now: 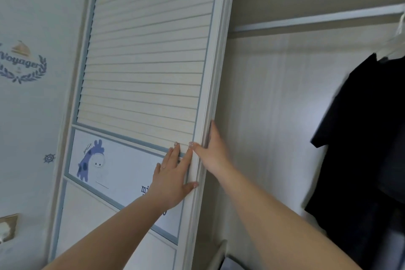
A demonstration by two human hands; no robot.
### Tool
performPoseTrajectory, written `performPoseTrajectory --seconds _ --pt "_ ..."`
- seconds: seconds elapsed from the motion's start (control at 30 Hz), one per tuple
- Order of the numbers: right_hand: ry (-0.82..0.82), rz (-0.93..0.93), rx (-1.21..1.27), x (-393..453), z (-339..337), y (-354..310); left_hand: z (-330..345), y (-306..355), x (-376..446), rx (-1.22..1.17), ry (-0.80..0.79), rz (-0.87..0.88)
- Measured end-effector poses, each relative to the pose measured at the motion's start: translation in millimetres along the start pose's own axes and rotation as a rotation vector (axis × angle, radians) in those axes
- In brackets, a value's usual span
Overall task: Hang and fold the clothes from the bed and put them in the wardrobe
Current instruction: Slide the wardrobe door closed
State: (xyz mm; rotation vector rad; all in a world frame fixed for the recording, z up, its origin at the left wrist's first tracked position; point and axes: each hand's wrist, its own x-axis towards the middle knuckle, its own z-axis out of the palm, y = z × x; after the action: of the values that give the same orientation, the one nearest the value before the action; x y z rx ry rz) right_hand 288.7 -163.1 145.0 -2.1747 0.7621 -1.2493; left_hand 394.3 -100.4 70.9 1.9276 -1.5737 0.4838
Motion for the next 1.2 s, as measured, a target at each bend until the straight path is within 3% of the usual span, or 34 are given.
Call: performPoseTrajectory --seconds 0.33,0.5,1.0,1.1,1.2 --pt "-0.029 -0.007 0.069 -26.9 -40.9 8.4 11.3 41.0 -14.0 0.091 0.064 0.012" --pt "-0.026 -0.009 0.067 -44.2 -74.4 17.2 32.0 63.6 -22.4 0.056 0.213 0.121" --pt "0.062 0.01 0.027 -137.0 -211.0 28.4 45.4 204.2 -70.1 0.106 0.278 0.246" --pt "0.159 -0.019 -0.17 -158.8 -238.4 26.6 48.7 238.1 -81.2 0.064 0.284 0.27" --pt "0.329 -0.151 -0.798 -175.5 -266.7 23.3 51.2 271.6 -91.1 0.025 0.289 0.285"
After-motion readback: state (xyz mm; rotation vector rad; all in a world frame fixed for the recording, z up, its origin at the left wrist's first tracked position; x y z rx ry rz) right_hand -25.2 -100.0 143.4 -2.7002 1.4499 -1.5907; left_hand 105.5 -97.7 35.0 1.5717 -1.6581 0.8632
